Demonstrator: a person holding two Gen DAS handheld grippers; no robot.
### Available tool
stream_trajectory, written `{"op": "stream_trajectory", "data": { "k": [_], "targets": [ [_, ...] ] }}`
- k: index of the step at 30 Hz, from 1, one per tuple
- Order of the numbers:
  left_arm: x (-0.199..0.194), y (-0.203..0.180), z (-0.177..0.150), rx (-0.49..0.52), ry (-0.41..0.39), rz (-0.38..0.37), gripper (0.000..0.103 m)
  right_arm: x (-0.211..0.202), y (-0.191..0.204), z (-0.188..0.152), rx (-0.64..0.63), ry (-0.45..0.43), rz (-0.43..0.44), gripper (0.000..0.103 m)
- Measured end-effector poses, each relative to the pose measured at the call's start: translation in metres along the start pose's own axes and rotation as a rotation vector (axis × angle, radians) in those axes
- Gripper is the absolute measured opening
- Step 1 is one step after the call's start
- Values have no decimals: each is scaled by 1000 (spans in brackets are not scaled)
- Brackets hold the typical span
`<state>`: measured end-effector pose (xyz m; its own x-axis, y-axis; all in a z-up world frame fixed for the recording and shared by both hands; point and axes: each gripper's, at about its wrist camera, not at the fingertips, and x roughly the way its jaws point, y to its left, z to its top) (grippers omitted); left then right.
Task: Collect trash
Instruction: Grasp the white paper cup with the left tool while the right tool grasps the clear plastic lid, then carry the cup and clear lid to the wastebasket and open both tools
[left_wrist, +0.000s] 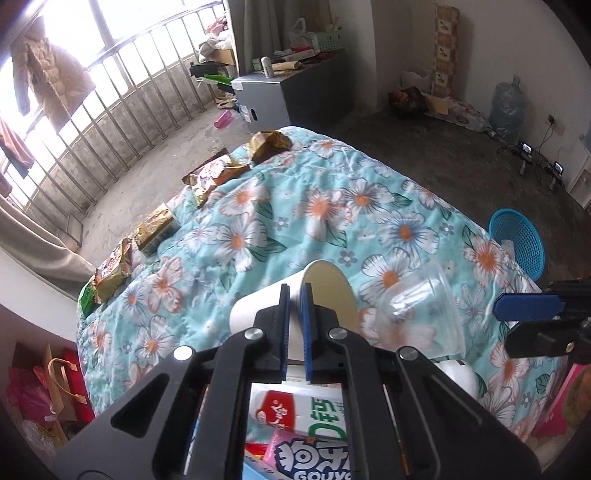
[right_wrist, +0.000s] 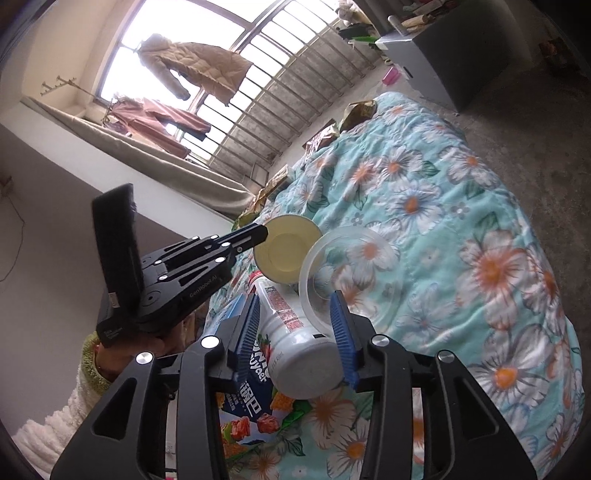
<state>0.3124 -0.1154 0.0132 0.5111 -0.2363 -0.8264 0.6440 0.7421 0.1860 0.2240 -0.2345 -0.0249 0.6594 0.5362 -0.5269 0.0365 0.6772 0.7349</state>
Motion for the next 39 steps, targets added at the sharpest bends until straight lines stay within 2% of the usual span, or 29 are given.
{"op": "stream_trajectory", "data": {
  "k": [7, 14, 20, 29, 34, 39],
  "targets": [
    [-5, 15, -3, -38, -22, 20, 2, 33, 4, 8, -8, 40, -83, 39],
    [-9, 28, -5, -67, -44, 26, 1, 34, 1, 7, -1, 29, -79, 8],
    [-20, 35, -3, -99, -81, 23, 1, 17, 2, 7, -3, -29, -56, 6],
    [-57, 34, 3, -115, -164, 22, 1, -17, 4, 6, -7, -102, -20, 6],
    [-79, 24, 7, -107, -212, 6, 1, -44, 1, -1, 13, -159, -8, 6],
    [-90, 3, 16, -88, -224, -18, 1, -78, -12, -10, 49, -228, 7, 6]
  ]
}}
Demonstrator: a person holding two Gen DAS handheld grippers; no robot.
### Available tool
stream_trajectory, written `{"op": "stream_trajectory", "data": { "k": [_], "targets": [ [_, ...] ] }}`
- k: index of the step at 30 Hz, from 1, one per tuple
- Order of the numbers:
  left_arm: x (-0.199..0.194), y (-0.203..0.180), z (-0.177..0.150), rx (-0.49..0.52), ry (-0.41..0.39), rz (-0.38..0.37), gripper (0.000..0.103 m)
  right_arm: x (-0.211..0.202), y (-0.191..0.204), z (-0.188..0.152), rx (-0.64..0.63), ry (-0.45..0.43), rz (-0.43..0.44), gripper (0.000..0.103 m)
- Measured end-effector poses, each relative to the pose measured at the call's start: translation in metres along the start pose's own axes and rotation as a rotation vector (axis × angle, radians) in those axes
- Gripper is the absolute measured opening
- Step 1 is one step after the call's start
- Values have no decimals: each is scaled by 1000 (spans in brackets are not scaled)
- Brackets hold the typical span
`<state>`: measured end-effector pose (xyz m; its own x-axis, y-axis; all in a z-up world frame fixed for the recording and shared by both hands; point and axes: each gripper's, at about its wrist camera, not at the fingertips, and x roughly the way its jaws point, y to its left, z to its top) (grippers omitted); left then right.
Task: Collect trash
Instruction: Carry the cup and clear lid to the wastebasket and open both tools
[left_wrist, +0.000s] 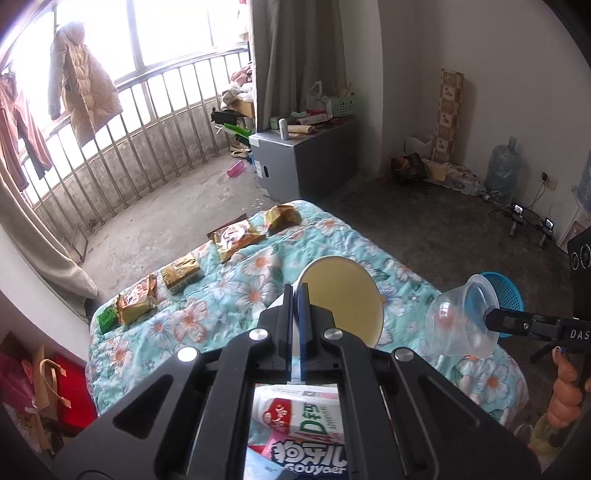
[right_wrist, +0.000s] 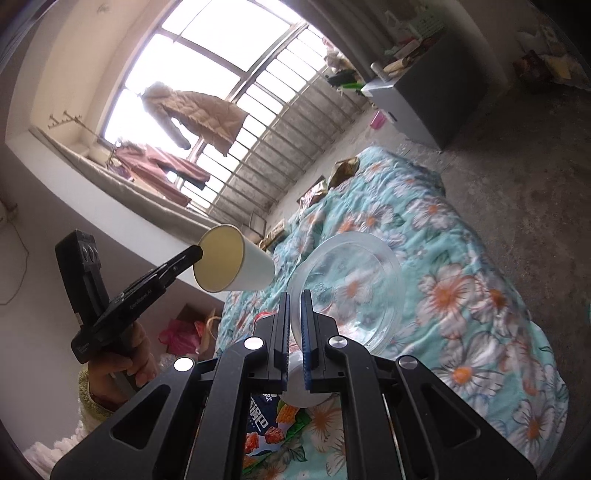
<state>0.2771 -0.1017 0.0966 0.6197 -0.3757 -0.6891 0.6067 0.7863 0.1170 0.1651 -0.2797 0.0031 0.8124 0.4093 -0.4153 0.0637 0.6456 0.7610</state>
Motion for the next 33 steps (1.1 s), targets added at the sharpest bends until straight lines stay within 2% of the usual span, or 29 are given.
{"op": "stream_trajectory", "data": {
  "k": [11, 15, 20, 25, 28, 33],
  "targets": [
    [-3, -89, 18, 103, -15, -63, 1, -79, -58, -8, 103, -139, -16, 6],
    [7, -130, 25, 145, -7, -106, 1, -110, -91, -16, 158, -197, -68, 6],
    [31, -201, 31, 208, 18, -195, 1, -158, -142, -28, 250, -271, -171, 6],
    [63, -280, 34, 252, 82, -321, 1, -211, -201, -40, 350, -353, -305, 6],
    [96, -334, 32, 273, 153, -402, 1, -229, -235, -46, 422, -376, -370, 6],
    [147, -399, 21, 298, 251, -479, 1, -239, -291, -44, 527, -372, -442, 6]
  ]
}}
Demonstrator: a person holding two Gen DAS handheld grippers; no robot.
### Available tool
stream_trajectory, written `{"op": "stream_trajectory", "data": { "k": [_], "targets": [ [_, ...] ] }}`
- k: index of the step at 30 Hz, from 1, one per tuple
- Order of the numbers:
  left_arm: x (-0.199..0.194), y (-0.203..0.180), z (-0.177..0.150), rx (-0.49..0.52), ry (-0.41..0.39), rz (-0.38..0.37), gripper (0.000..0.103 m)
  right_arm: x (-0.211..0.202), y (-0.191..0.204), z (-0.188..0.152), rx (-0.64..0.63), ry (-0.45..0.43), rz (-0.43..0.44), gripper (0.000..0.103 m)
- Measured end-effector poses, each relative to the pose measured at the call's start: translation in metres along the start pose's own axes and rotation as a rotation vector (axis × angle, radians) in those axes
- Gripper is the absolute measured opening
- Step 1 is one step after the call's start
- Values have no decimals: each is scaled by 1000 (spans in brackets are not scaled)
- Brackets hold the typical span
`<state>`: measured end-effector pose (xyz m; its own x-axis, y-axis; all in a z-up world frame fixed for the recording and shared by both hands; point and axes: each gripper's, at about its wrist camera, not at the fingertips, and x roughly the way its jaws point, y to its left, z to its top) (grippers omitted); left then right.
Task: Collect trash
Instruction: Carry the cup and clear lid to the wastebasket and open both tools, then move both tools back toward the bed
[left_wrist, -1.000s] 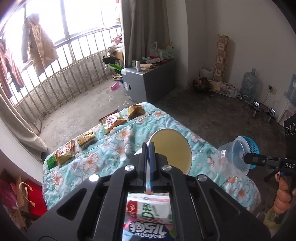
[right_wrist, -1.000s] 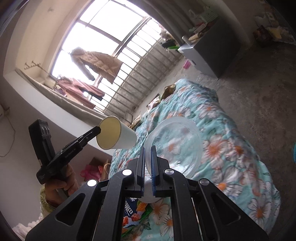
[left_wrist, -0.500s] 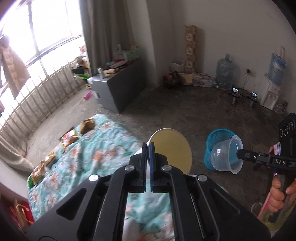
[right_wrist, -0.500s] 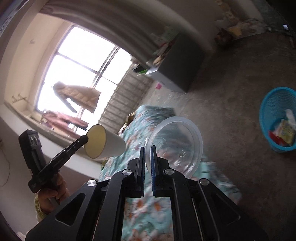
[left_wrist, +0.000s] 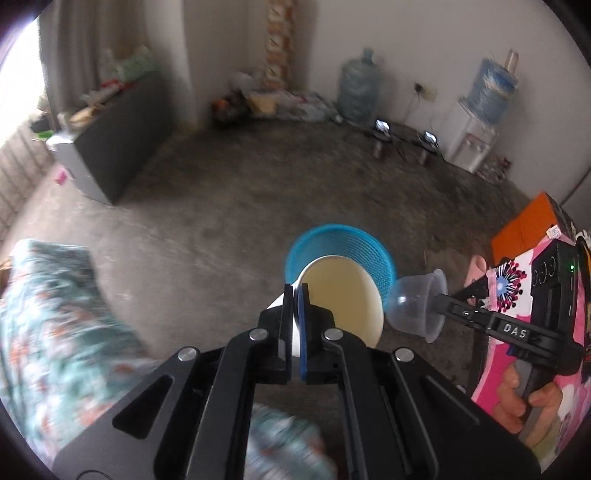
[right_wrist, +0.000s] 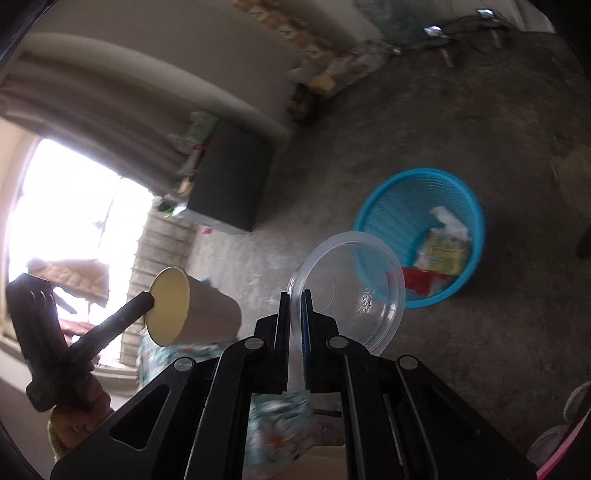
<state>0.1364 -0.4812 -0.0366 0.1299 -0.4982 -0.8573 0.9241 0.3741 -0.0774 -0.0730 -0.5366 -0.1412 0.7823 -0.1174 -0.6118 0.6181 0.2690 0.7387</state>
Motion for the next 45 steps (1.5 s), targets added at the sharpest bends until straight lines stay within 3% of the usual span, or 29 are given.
{"op": "stream_trajectory", "data": {
  "k": [6, 7, 8, 9, 10, 11, 12, 16, 22, 28, 30, 33, 34, 41, 45],
  "targets": [
    [76, -26, 22, 1, 41, -40, 1, 44, -33, 46, 47, 29, -89, 6],
    [87, -30, 27, -10, 32, -53, 5, 55, -39, 56, 64, 29, -117, 7],
    [101, -32, 32, -16, 33, -62, 11, 65, -45, 65, 72, 29, -142, 10],
    [112, -33, 34, -31, 39, -54, 33, 79, -52, 74, 84, 43, -163, 13],
    [119, -32, 35, -47, 42, -42, 45, 92, -59, 82, 110, 64, -172, 24],
    [125, -30, 35, -80, 31, -31, 44, 105, -67, 88, 142, 88, -182, 39],
    [125, -27, 35, -101, 22, -29, 44, 114, -73, 94, 162, 111, -193, 45],
    [120, -22, 31, -132, 20, -30, 44, 138, -76, 96, 130, 163, -290, 51],
    [74, -15, 26, -160, -59, -13, 55, 126, -72, 74, 104, 131, -258, 57],
    [-6, -22, 10, -137, -185, 15, 71, 72, -42, 31, 21, 65, -224, 64],
    [-33, -25, 1, -125, -203, 18, 80, 56, -24, 16, -26, 44, -219, 71],
    [-78, -22, -24, -111, -204, 1, 83, 28, 7, -9, -113, 14, -220, 81],
    [-89, -20, -30, -112, -213, 5, 85, 20, 18, -18, -147, 1, -225, 86],
    [-176, 10, -87, -175, -309, 91, 88, -8, 88, -54, -382, -60, -317, 96],
    [-223, 38, -127, -203, -370, 146, 88, -14, 129, -79, -553, -88, -393, 97]
  ]
}}
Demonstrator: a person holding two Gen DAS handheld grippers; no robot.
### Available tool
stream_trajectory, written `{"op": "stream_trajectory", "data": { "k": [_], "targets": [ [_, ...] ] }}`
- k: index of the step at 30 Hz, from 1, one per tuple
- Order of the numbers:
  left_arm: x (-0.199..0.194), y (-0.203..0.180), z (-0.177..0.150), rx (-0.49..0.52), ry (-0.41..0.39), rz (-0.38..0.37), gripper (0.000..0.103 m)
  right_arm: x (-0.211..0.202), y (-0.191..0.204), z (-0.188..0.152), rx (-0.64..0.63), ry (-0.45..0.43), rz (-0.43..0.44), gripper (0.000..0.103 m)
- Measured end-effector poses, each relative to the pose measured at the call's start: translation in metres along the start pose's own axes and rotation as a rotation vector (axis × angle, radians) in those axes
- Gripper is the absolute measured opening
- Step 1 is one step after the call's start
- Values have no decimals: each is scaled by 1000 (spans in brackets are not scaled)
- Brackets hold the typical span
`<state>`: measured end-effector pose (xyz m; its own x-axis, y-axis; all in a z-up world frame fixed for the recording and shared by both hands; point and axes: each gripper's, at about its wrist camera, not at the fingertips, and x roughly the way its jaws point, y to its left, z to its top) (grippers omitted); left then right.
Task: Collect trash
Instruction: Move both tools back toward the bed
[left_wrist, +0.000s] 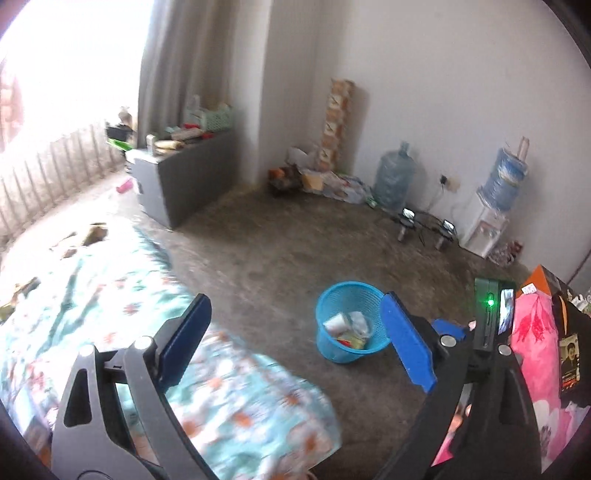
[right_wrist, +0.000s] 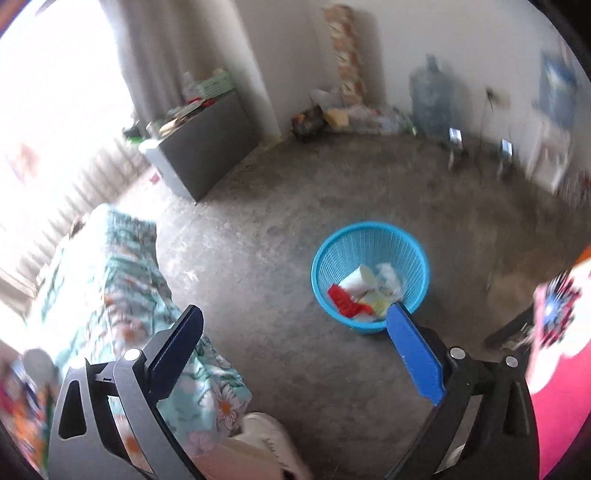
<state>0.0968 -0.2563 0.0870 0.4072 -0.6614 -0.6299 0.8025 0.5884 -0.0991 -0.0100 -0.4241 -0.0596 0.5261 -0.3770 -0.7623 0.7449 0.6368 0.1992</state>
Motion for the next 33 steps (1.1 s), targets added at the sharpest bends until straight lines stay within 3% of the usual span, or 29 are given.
{"op": "stream_trajectory", "data": {
  "k": [4, 10, 17, 23, 28, 30, 33],
  "targets": [
    [-50, 47, -18, -48, -56, 83, 89, -22, 37, -8, -157, -46, -84, 97],
    [-125, 130, -55, -179, -137, 280, 89, -54, 84, -14, -282, -100, -101, 97],
    [-177, 202, -110, -339, -143, 423, 89, -72, 140, -17, -382, -134, 33, 97],
    [-206, 243, -152, -445, -140, 513, 89, -84, 184, -27, -422, -143, 250, 97],
    [-219, 265, -175, -511, -132, 491, 89, -83, 209, -29, -372, -81, 362, 97],
    [-217, 273, -180, -534, -126, 450, 89, -79, 220, -28, -350, -17, 431, 97],
    [-209, 288, -186, -612, -117, 330, 89, -72, 238, -30, -321, 74, 527, 97]
  ]
}}
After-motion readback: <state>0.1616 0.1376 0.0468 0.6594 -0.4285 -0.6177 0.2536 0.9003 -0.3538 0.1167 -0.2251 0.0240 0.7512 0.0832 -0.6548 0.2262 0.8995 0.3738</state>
